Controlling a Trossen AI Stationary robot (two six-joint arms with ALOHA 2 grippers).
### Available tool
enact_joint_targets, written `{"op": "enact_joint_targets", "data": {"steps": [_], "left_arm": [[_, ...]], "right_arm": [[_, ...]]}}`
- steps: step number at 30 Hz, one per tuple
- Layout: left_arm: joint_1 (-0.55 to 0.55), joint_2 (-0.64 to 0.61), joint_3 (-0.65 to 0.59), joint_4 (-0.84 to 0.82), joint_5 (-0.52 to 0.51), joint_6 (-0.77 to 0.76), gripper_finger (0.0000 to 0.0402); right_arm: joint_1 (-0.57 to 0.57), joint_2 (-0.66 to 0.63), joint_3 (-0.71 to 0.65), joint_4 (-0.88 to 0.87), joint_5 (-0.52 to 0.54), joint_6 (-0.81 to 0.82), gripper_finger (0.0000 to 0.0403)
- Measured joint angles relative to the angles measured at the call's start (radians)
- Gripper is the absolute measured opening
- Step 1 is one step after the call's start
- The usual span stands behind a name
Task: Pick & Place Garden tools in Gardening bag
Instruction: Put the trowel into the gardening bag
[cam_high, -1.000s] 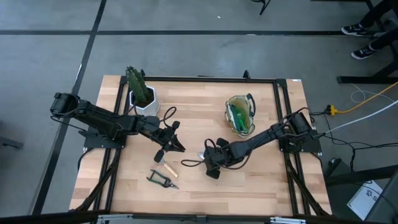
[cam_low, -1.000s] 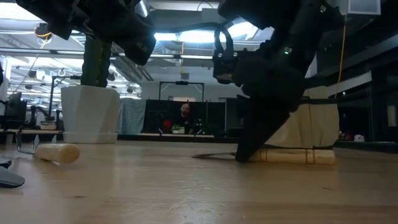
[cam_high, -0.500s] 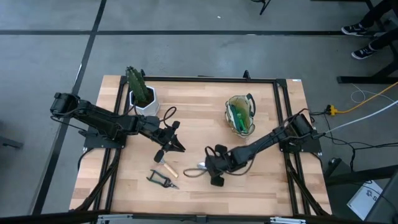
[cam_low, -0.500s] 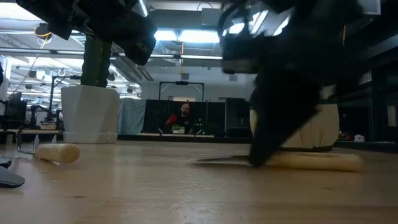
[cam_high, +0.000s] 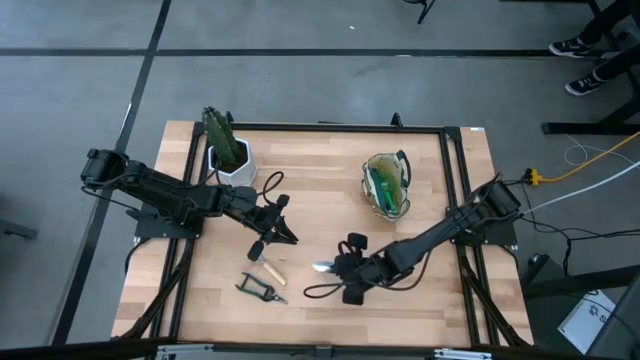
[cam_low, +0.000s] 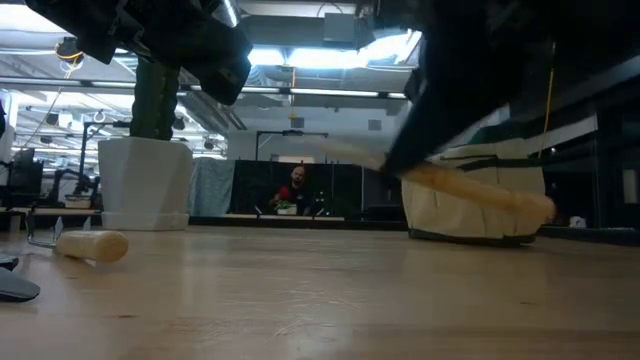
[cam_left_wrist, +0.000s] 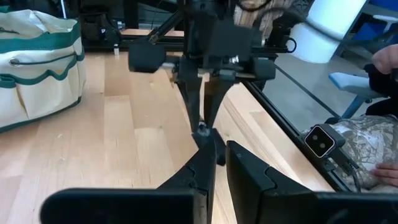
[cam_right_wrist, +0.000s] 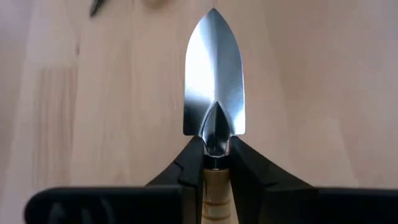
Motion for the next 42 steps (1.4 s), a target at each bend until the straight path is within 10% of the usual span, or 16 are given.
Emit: {"op": "enact_joint_targets", "data": {"steps": [20, 42], "left_arm": [[0.000, 0.000, 0.000, 0.000, 0.000, 0.000, 0.0031], [0.000, 0.000, 0.000, 0.000, 0.000, 0.000, 0.0031]], "right_arm": [[-0.007, -0.111, 0.002, 0.411, 0.023, -0.316, 0.0052], [-0.028, -0.111, 0.002, 0.657, -0.005, -0.188, 0.0057]]}}
